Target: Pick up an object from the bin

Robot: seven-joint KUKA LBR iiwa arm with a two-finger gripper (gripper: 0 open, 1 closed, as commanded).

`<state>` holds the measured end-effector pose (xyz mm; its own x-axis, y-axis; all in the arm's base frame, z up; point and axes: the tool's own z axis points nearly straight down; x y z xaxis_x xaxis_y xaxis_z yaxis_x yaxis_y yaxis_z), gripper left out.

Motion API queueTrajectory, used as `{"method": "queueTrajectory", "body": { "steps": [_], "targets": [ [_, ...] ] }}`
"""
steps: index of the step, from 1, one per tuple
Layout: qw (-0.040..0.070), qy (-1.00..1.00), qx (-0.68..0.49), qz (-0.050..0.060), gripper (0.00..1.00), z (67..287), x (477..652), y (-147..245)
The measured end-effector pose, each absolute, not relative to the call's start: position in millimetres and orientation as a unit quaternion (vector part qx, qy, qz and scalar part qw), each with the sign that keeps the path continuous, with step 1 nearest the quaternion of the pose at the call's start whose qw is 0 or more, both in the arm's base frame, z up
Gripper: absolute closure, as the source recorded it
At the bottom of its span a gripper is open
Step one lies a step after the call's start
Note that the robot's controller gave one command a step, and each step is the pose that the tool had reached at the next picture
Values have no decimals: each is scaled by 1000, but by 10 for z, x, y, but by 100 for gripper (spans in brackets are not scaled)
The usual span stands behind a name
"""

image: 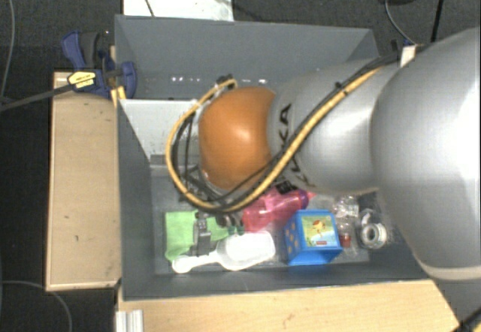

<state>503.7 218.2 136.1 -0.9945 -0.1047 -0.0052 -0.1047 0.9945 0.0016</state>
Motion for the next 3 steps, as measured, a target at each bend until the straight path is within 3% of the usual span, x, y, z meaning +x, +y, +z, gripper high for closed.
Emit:
{"method": "queueTrajectory", "body": {
  "steps": [1,2,3],
  "targets": [
    [-1,998,-65,0,0,945,5003,2157],
    [1,1000,-30,1,0,1415,5107,2116],
    [1,999,-37,1,0,700,4941,2123]
  ]
}}
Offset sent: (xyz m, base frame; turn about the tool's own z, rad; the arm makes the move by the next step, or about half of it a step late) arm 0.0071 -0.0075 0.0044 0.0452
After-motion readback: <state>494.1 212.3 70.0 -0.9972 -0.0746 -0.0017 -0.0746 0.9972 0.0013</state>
